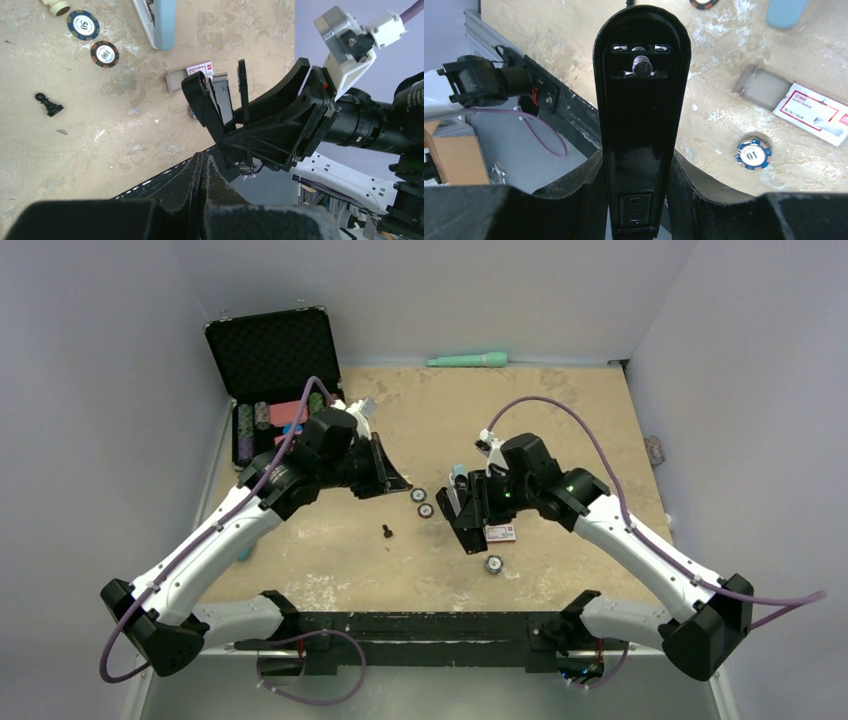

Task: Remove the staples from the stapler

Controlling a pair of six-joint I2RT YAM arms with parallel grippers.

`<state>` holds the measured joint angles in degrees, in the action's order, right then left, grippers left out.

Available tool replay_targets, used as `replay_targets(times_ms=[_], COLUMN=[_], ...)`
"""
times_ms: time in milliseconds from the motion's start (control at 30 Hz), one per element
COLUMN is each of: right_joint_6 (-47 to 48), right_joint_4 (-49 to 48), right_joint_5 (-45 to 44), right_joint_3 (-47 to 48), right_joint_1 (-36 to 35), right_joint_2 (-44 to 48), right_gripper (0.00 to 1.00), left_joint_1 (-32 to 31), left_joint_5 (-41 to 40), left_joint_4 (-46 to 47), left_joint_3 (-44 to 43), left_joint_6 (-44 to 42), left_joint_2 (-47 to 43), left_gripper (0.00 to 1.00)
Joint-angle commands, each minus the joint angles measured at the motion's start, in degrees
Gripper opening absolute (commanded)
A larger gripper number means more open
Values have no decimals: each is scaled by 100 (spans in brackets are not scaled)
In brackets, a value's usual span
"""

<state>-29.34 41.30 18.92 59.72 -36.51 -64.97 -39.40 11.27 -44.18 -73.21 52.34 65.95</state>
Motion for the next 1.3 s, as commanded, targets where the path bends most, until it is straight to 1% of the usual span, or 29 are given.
replay_targets(times_ms=[0, 200, 333, 500, 900, 1000, 1267], right_joint_6=[-241, -277, -329, -362, -236, -189, -142], right_joint_4=[-655, -860, -985, -1058, -1028, -1044, -1051], right_joint_5=[-40, 51, 124, 167, 234, 286, 460], right_joint_3=[14, 12, 0, -13, 97, 133, 197], right_joint_1=[-176, -245, -280, -325, -463, -472, -520], right_joint_2=[47, -121, -214, -280, -559, -543, -604], right_gripper=[0, 0, 0, 0, 0, 0, 0], left_joint_1=[11, 11, -2, -11, -19, -19, -14], left_joint_5=[8, 301, 437, 348, 377, 297, 279], left_joint_4=[252, 918, 1171, 957, 935, 817, 918], left_joint_3=[88, 511, 505, 235, 108, 156, 519], left_joint_6=[286, 891, 1092, 1018, 993, 963, 945], left_joint_2=[130, 423, 649, 868, 1263, 1306, 1325], left_gripper=[0, 0, 0, 0, 0, 0, 0])
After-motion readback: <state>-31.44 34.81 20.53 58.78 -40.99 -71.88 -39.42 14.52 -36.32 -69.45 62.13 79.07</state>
